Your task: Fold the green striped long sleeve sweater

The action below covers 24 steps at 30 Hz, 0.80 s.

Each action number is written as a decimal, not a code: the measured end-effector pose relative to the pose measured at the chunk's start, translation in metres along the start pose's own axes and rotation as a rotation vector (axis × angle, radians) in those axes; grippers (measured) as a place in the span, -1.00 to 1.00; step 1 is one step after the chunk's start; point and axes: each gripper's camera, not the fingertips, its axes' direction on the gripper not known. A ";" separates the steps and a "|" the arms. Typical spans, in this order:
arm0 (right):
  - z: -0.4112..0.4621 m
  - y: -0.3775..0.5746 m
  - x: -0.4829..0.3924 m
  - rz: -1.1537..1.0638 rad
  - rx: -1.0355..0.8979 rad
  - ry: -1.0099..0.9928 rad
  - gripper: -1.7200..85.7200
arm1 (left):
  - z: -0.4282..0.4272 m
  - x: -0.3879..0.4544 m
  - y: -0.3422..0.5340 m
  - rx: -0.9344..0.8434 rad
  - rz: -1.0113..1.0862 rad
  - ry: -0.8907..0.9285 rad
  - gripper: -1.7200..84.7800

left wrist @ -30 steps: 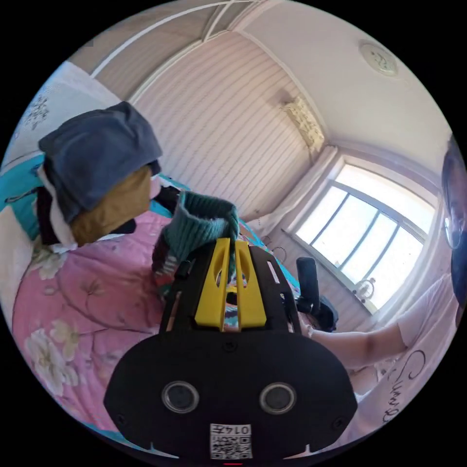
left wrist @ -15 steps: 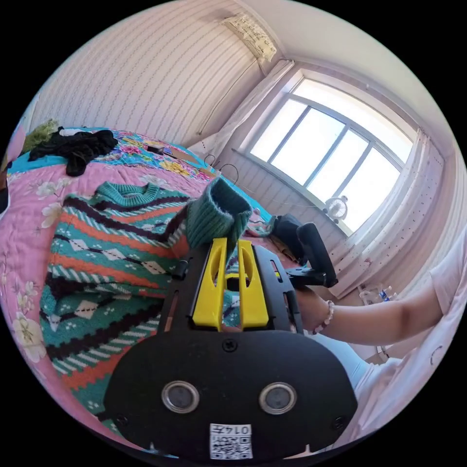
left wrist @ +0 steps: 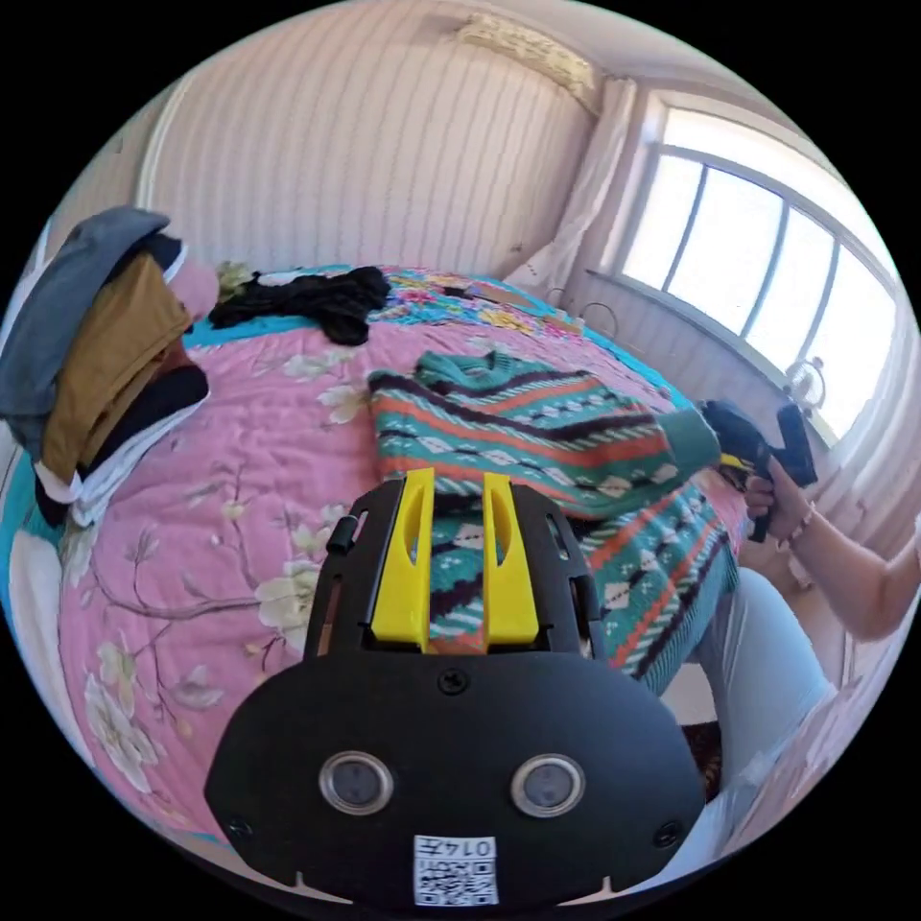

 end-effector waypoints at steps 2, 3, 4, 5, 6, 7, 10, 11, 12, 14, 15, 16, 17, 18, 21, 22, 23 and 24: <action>-0.008 0.003 0.029 0.121 0.041 -0.050 -0.84 | 0.030 -0.016 -0.014 -0.083 -0.119 0.010 -0.71; -0.012 0.004 0.036 0.140 0.055 -0.081 -0.84 | 0.037 -0.019 -0.017 -0.104 -0.145 0.029 -0.70; -0.016 0.006 0.047 0.156 0.061 -0.107 -0.83 | 0.053 -0.021 -0.021 -0.153 -0.176 0.076 -0.69; -0.020 0.007 0.057 0.185 0.048 -0.093 -0.82 | 0.066 -0.020 -0.025 -0.200 -0.186 0.099 -0.69; -0.021 0.007 0.062 0.203 0.041 -0.076 -0.80 | 0.073 -0.018 -0.026 -0.227 -0.182 0.101 -0.70; -0.021 0.008 0.070 0.225 0.027 -0.050 -0.75 | 0.084 -0.013 -0.028 -0.255 -0.168 0.105 -0.71; 0.001 0.009 0.081 0.228 -0.110 0.011 -0.73 | 0.094 -0.003 -0.038 -0.262 -0.133 0.097 -0.76; 0.014 0.009 0.083 0.222 -0.201 0.022 -0.76 | 0.095 0.000 -0.043 -0.261 -0.132 0.100 -0.79; 0.018 0.009 0.084 0.220 -0.228 0.036 -0.78 | 0.095 0.002 -0.046 -0.263 -0.125 0.096 -0.80; 0.010 0.010 0.081 0.173 -0.207 0.074 -0.87 | 0.094 0.013 -0.058 -0.258 -0.091 0.074 -0.81; 0.009 0.011 0.082 0.169 -0.207 0.078 -0.87 | 0.096 0.016 -0.060 -0.266 -0.082 0.064 -0.81; 0.009 0.015 0.088 0.171 -0.220 0.084 -0.89 | 0.106 0.021 -0.063 -0.306 -0.067 0.032 -0.81; 0.013 0.020 0.097 0.178 -0.233 0.083 -0.89 | 0.117 0.024 -0.063 -0.318 -0.073 0.024 -0.81; 0.015 0.023 0.101 0.180 -0.228 0.078 -0.89 | 0.121 0.025 -0.063 -0.312 -0.086 0.027 -0.81; 0.008 0.025 0.107 0.146 -0.220 0.052 -0.89 | 0.123 0.031 -0.073 -0.297 -0.177 0.053 -0.80; 0.000 0.024 0.107 0.112 -0.235 0.037 -0.89 | 0.118 0.038 -0.079 -0.296 -0.163 0.037 -0.79; -0.011 0.025 0.109 0.086 -0.237 0.039 -0.88 | 0.107 0.045 -0.086 -0.280 -0.131 -0.001 -0.79; -0.019 0.025 0.112 0.078 -0.226 0.042 -0.87 | 0.101 0.048 -0.089 -0.265 -0.117 -0.012 -0.80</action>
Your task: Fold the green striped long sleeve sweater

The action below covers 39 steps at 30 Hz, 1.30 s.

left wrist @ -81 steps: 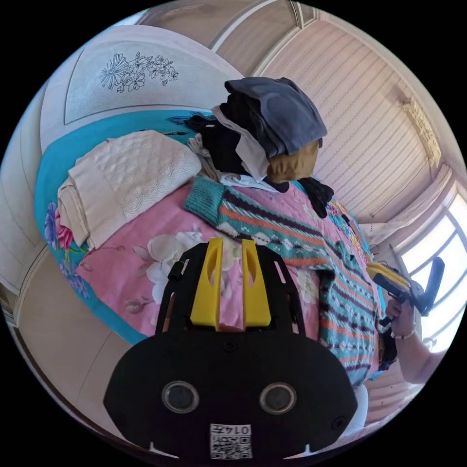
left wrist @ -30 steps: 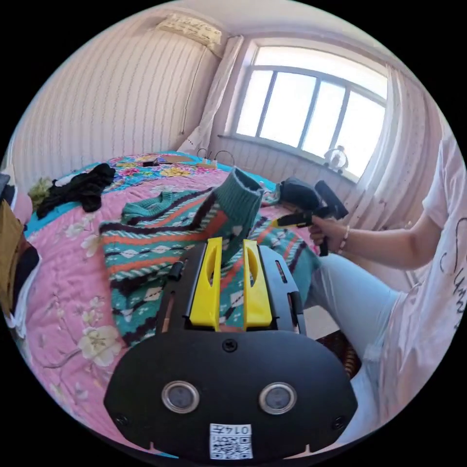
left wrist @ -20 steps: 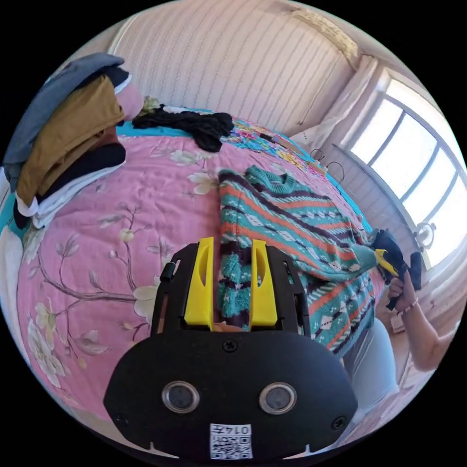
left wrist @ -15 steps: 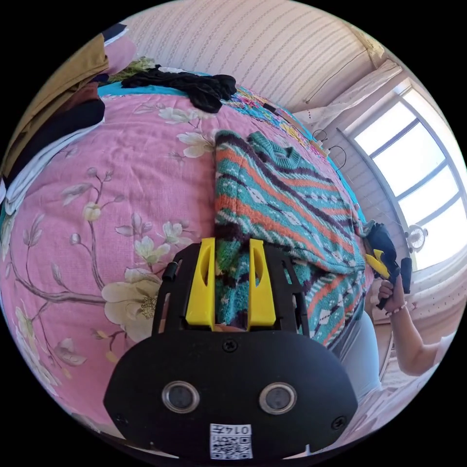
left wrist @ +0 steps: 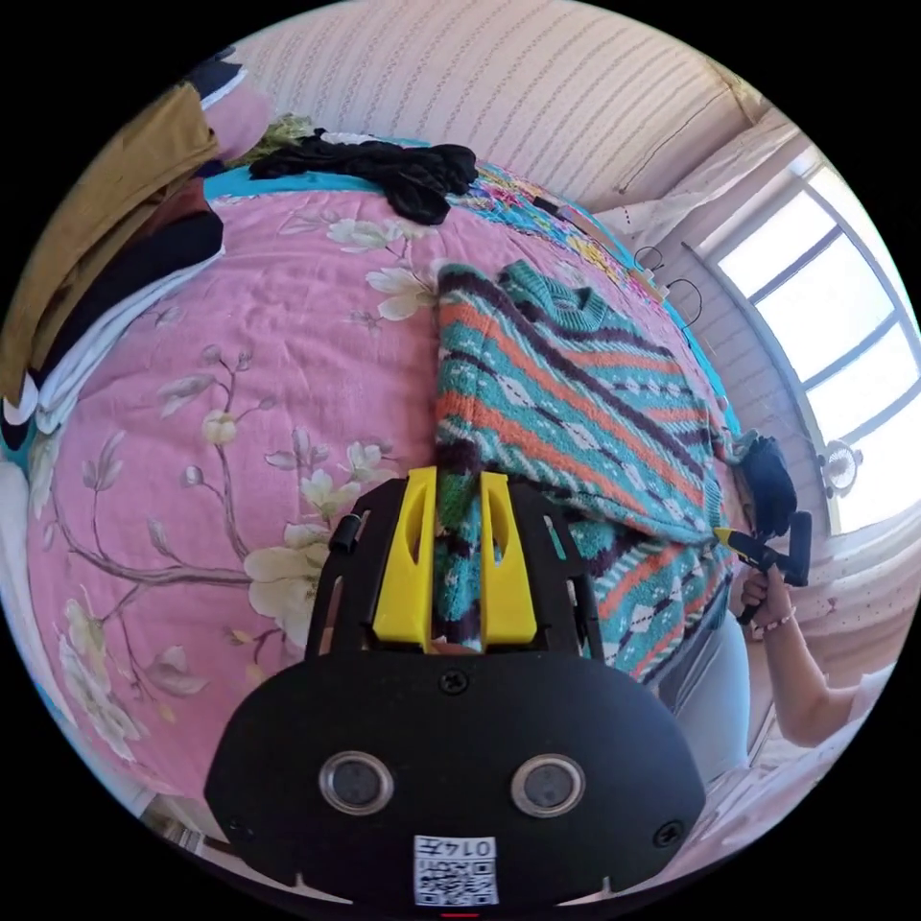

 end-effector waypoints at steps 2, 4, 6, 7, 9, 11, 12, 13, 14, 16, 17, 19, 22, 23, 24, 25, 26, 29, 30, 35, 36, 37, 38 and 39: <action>-0.033 0.011 0.023 0.013 0.123 0.024 -0.85 | -0.024 0.017 -0.011 0.026 0.062 0.024 -0.81; -0.058 0.020 0.047 0.081 0.254 0.086 -0.82 | -0.033 0.040 -0.026 0.030 0.119 0.043 -0.81; -0.077 0.025 0.071 0.172 0.389 0.144 -0.79 | -0.035 0.078 -0.044 0.038 0.205 -0.003 -0.81; -0.087 0.025 0.087 0.217 0.472 0.153 -0.78 | -0.031 0.109 -0.056 0.054 0.284 -0.026 -0.79; -0.095 0.022 0.108 0.295 0.566 0.153 -0.76 | -0.013 0.159 -0.078 0.041 0.390 -0.005 -0.78; -0.098 0.012 0.126 0.353 0.622 0.098 -0.74 | 0.023 0.229 -0.113 -0.016 0.514 0.091 -0.75; -0.098 0.008 0.126 0.346 0.617 0.101 -0.74 | 0.033 0.248 -0.121 -0.015 0.553 0.109 -0.75; -0.095 0.001 0.124 0.328 0.620 0.145 -0.73 | 0.054 0.287 -0.136 -0.028 0.632 0.129 -0.76; -0.091 -0.004 0.122 0.328 0.639 0.201 -0.72 | 0.076 0.325 -0.152 -0.056 0.700 0.155 -0.75; -0.084 -0.007 0.131 0.373 0.706 0.200 -0.70 | 0.109 0.377 -0.175 -0.094 0.775 0.191 -0.74; -0.079 -0.008 0.143 0.409 0.745 0.116 -0.67 | 0.131 0.409 -0.189 -0.125 0.811 0.209 -0.74; -0.070 -0.012 0.161 0.482 0.745 0.040 -0.66 | 0.162 0.450 -0.207 -0.153 0.839 0.218 -0.73; -0.064 -0.003 0.175 0.573 0.859 -0.014 -0.74 | 0.212 0.506 -0.230 -0.181 0.869 0.217 -0.72; -0.062 -0.002 0.178 0.573 0.860 -0.013 -0.77 | 0.232 0.524 -0.236 -0.198 0.879 0.189 -0.72; -0.061 -0.001 0.179 0.566 0.860 -0.018 -0.79 | 0.241 0.531 -0.239 -0.208 0.873 0.175 -0.72; -0.059 0.000 0.182 0.548 0.864 -0.035 -0.81 | 0.260 0.543 -0.244 -0.235 0.852 0.139 -0.72; -0.058 0.003 0.186 0.542 0.876 -0.060 -0.84 | 0.275 0.550 -0.248 -0.259 0.809 0.123 -0.71; -0.058 0.004 0.187 0.527 0.879 -0.064 -0.87 | 0.304 0.565 -0.249 -0.292 0.793 0.091 -0.71; -0.058 0.003 0.186 0.524 0.876 -0.060 -0.88 | 0.310 0.568 -0.248 -0.305 0.802 0.070 -0.72; -0.057 0.001 0.188 0.526 0.868 -0.084 -0.90 | 0.326 0.570 -0.249 -0.337 0.823 0.033 -0.85; -0.057 0.000 0.187 0.526 0.866 -0.083 -0.90 | 0.325 0.569 -0.250 -0.344 0.815 0.038 -0.88; -0.058 -0.002 0.186 0.524 0.859 -0.083 -0.90 | 0.321 0.565 -0.252 -0.349 0.805 0.043 -0.93; -0.058 -0.003 0.184 0.516 0.863 -0.087 -0.90 | 0.312 0.560 -0.252 -0.337 0.792 0.051 -0.95; -0.059 -0.003 0.182 0.509 0.861 -0.089 -0.90 | 0.306 0.556 -0.253 -0.321 0.784 0.056 -0.96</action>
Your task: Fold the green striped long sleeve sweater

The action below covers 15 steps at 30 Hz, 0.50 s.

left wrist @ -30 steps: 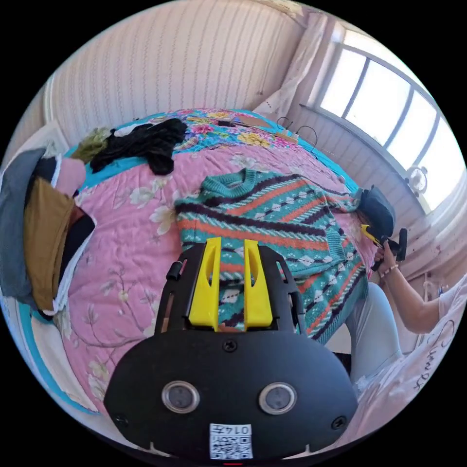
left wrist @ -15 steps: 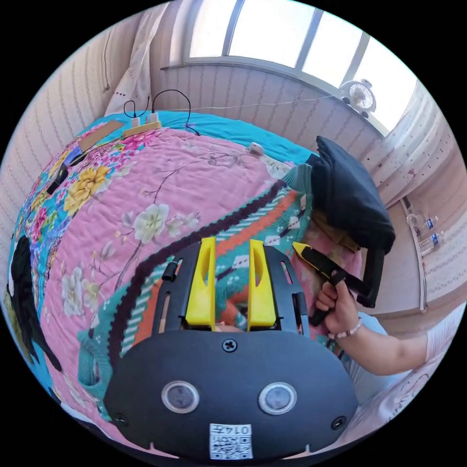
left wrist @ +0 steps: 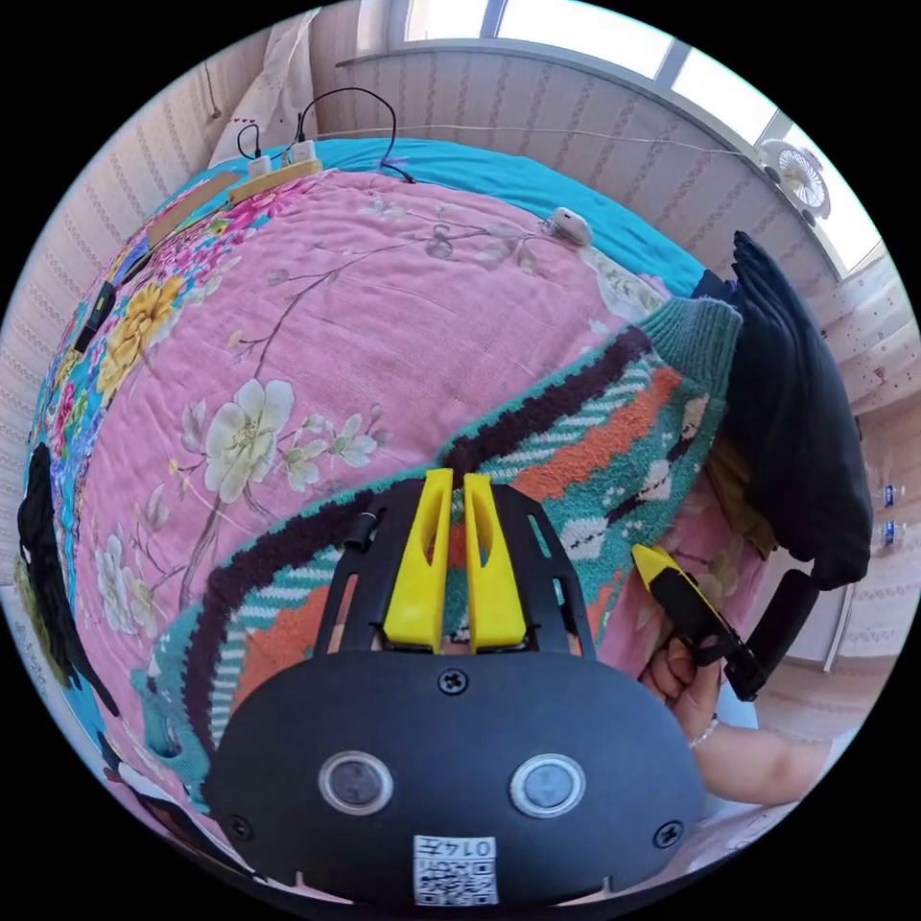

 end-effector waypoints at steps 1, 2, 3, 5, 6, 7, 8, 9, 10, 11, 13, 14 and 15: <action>0.002 -0.002 -0.007 -0.020 -0.033 -0.003 -0.90 | -0.015 -0.005 0.010 0.044 -0.025 0.000 -0.97; 0.004 -0.004 -0.017 -0.045 -0.082 -0.023 -0.90 | -0.035 -0.013 0.024 0.100 -0.053 0.014 -0.97; 0.004 -0.004 -0.023 -0.049 -0.102 -0.051 -0.90 | -0.046 -0.017 0.033 0.133 -0.065 0.027 -0.97; -0.007 -0.002 -0.059 -0.075 -0.146 -0.268 -0.90 | -0.099 -0.037 0.086 0.294 -0.103 0.069 -0.97; -0.010 -0.001 -0.071 -0.108 -0.161 -0.313 -0.90 | -0.111 -0.042 0.103 0.329 -0.114 0.072 -0.97; -0.015 0.006 -0.101 -0.213 -0.202 -0.369 -0.90 | -0.134 -0.053 0.142 0.399 -0.137 0.077 -0.97; -0.020 0.018 -0.132 -0.330 -0.252 -0.403 -0.89 | -0.152 -0.064 0.186 0.467 -0.172 0.081 -0.97; -0.021 0.027 -0.146 -0.387 -0.279 -0.413 -0.89 | -0.158 -0.070 0.209 0.491 -0.199 0.080 -0.97; -0.021 0.048 -0.172 -0.505 -0.348 -0.422 -0.89 | -0.162 -0.083 0.255 0.509 -0.277 0.078 -0.97; -0.016 0.076 -0.194 -0.635 -0.460 -0.413 -0.88 | -0.158 -0.096 0.300 0.492 -0.363 0.073 -0.97; 0.002 0.122 -0.213 -0.781 -0.654 -0.330 -0.86 | -0.144 -0.113 0.361 0.436 -0.485 0.061 -0.97; 0.015 0.150 -0.217 -0.832 -0.778 -0.253 -0.85 | -0.135 -0.122 0.400 0.414 -0.572 0.078 -0.97; 0.020 0.161 -0.217 -0.848 -0.830 -0.222 -0.84 | -0.132 -0.126 0.419 0.414 -0.616 0.092 -0.97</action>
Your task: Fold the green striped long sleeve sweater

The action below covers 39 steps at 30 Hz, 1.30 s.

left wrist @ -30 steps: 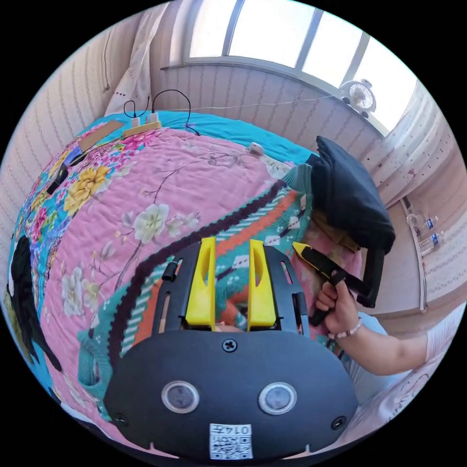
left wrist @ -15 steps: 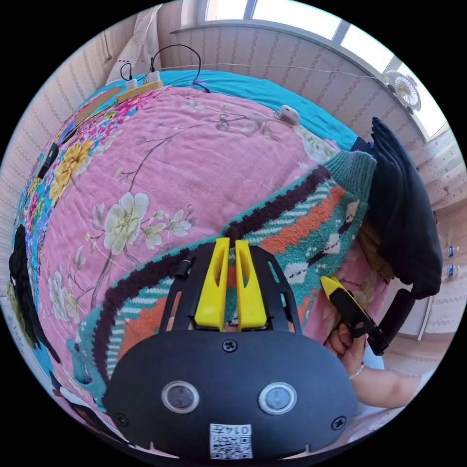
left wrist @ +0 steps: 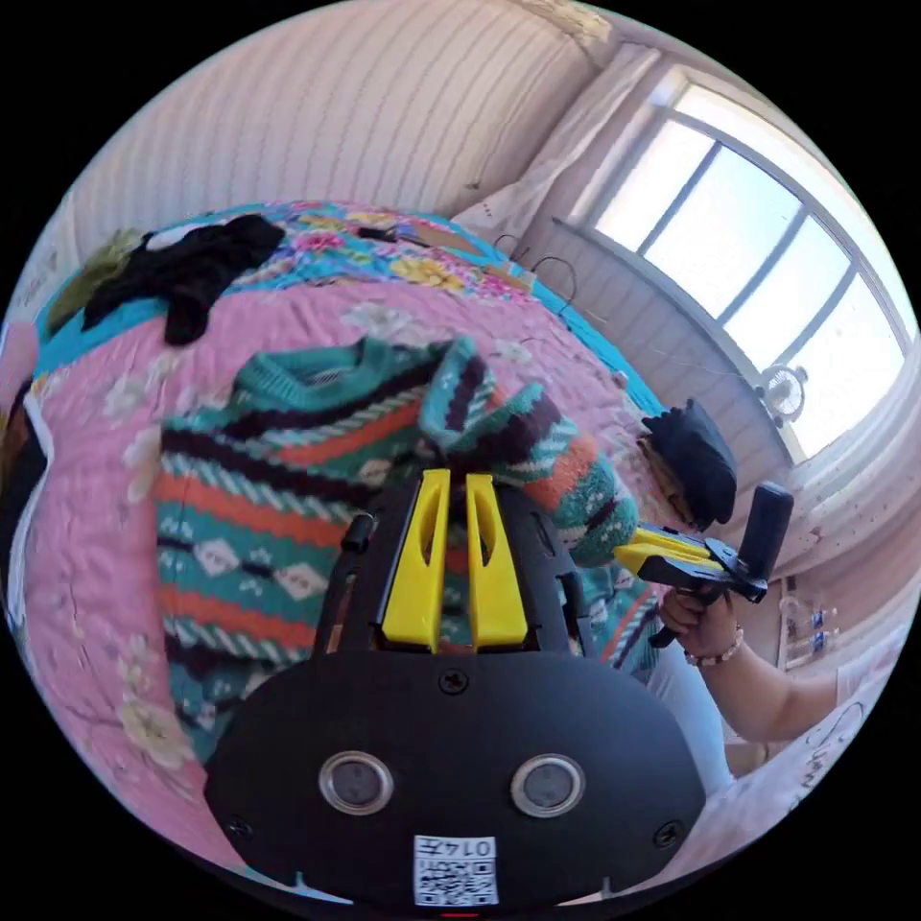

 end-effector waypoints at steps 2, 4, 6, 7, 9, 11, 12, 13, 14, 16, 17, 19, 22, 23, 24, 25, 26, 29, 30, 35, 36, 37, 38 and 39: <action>0.026 0.012 -0.017 0.005 -0.151 0.076 -0.80 | -0.024 -0.037 0.047 0.031 -0.114 0.035 -0.98; 0.026 0.021 -0.029 -0.006 -0.170 0.113 -0.79 | -0.042 -0.051 0.074 0.059 -0.125 0.040 -0.98; 0.018 0.026 -0.034 0.014 -0.165 0.121 -0.79 | -0.050 -0.057 0.088 0.047 -0.111 0.035 -0.97; 0.011 0.026 -0.033 0.045 -0.141 0.118 -0.78 | -0.052 -0.057 0.090 0.040 -0.091 0.038 -0.97; -0.002 0.020 -0.027 0.115 -0.068 0.130 -0.78 | -0.053 -0.052 0.086 0.053 -0.041 0.061 -0.94; -0.017 0.004 -0.013 0.244 0.108 0.106 -0.74 | -0.047 -0.043 0.076 0.076 0.011 0.079 -0.85; -0.017 -0.001 -0.010 0.265 0.143 0.102 -0.72 | -0.045 -0.041 0.073 0.082 0.013 0.084 -0.85; -0.012 -0.012 -0.003 0.310 0.178 0.114 -0.70 | -0.038 -0.040 0.068 0.094 0.009 0.086 -0.83; -0.003 -0.022 0.008 0.397 0.173 0.096 -0.69 | -0.029 -0.039 0.064 0.106 0.001 0.076 -0.81; 0.009 -0.031 0.025 0.504 0.185 0.035 -0.69 | -0.007 -0.042 0.054 0.065 -0.024 0.086 -0.79; 0.016 -0.035 0.033 0.564 0.175 -0.010 -0.71 | 0.011 -0.045 0.047 0.013 -0.049 0.085 -0.77; 0.021 -0.041 0.036 0.591 0.162 -0.072 -0.82 | 0.031 -0.052 0.043 -0.036 -0.076 0.082 -0.78; 0.011 -0.055 0.012 0.440 0.202 -0.101 -0.87 | 0.032 -0.069 0.042 -0.019 -0.075 0.123 -0.89; 0.008 -0.062 -0.005 0.321 0.196 -0.124 -0.88 | 0.026 -0.077 0.045 -0.005 -0.086 0.158 -0.93; 0.007 -0.066 -0.014 0.261 0.187 -0.143 -0.89 | 0.021 -0.081 0.048 0.009 -0.090 0.172 -0.95; 0.008 -0.070 -0.035 0.139 0.165 -0.192 -0.89 | 0.008 -0.089 0.057 0.046 -0.105 0.201 -0.96; 0.010 -0.073 -0.058 0.007 0.130 -0.235 -0.89 | -0.007 -0.100 0.069 0.077 -0.141 0.228 -0.97; 0.033 -0.069 -0.116 -0.264 -0.064 -0.212 -0.89 | -0.058 -0.136 0.115 0.198 -0.249 0.245 -0.98; 0.042 -0.066 -0.127 -0.312 -0.122 -0.188 -0.88 | -0.068 -0.144 0.125 0.219 -0.258 0.234 -0.98; 0.099 -0.028 -0.173 -0.539 -0.459 0.044 -0.81 | -0.142 -0.191 0.153 0.194 -0.234 -0.030 -0.98; 0.098 -0.027 -0.172 -0.538 -0.456 0.049 -0.81 | -0.146 -0.193 0.150 0.190 -0.220 -0.048 -0.98; 0.090 -0.030 -0.167 -0.515 -0.426 0.043 -0.79 | -0.151 -0.195 0.140 0.178 -0.189 -0.068 -0.98; 0.079 -0.037 -0.157 -0.476 -0.380 0.041 -0.78 | -0.152 -0.193 0.126 0.168 -0.139 -0.077 -0.98; 0.073 -0.041 -0.149 -0.447 -0.350 0.051 -0.77 | -0.150 -0.191 0.118 0.159 -0.104 -0.084 -0.98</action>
